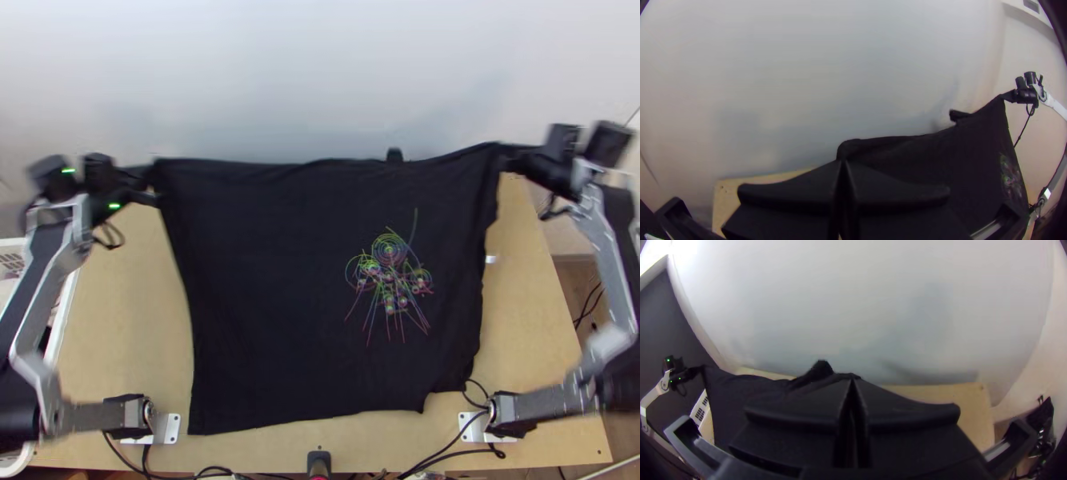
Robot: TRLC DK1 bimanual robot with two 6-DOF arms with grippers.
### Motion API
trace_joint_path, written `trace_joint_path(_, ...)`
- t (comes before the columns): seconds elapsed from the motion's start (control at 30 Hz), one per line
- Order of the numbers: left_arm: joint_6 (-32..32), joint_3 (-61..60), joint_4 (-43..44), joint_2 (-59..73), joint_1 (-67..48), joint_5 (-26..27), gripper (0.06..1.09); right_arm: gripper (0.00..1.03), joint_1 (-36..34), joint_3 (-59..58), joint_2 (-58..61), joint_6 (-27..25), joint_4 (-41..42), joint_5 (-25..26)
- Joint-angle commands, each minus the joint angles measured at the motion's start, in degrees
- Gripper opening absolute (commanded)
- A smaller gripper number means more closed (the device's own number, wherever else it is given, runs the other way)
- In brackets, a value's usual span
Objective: Fold the t-shirt
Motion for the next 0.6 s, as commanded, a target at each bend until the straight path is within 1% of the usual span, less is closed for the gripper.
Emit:
trace_joint_path(0.0, 5.57, 1.39, 2.33, 17.57, -4.11, -4.58, 0.1, 0.03, 3.33, 4.83, 19.61, -6.48, 0.5, 5.71)
trace_joint_path(0.07, 6.36, 2.71, 2.24, 20.82, -4.72, -5.64, 0.1, 0.03, 5.26, 9.14, 24.36, -9.2, -4.42, 6.33)
trace_joint_path(0.13, 7.24, 4.03, 2.07, 23.54, -5.52, -8.01, 0.1, 0.03, 7.02, 13.62, 29.54, -12.45, -10.13, 6.41)
trace_joint_path(0.2, 8.21, 6.32, 0.31, 26.09, -6.31, -8.8, 0.1, 0.03, 8.16, 15.03, 31.04, -14.12, -10.75, 7.47)
trace_joint_path(0.23, 9.7, 7.64, -1.1, 27.32, -6.66, -9.77, 0.1, 0.03, 8.78, 15.91, 31.65, -14.56, -10.83, 8.08)
trace_joint_path(0.3, 10.58, 10.1, -2.77, 29.43, -6.92, -10.65, 0.1, 0.03, 9.39, 19.16, 34.03, -15.0, -12.5, 8.61)
trace_joint_path(0.43, 11.2, 12.64, -4.61, 32.6, -7.27, -11.44, 0.1, 0.03, 9.48, 26.98, 41.41, -15.97, -19.1, 8.52)
trace_joint_path(0.57, 10.93, 12.56, -4.88, 33.56, -7.71, -12.58, 0.1, 0.03, 8.69, 27.51, 42.99, -16.5, -19.18, 8.52)
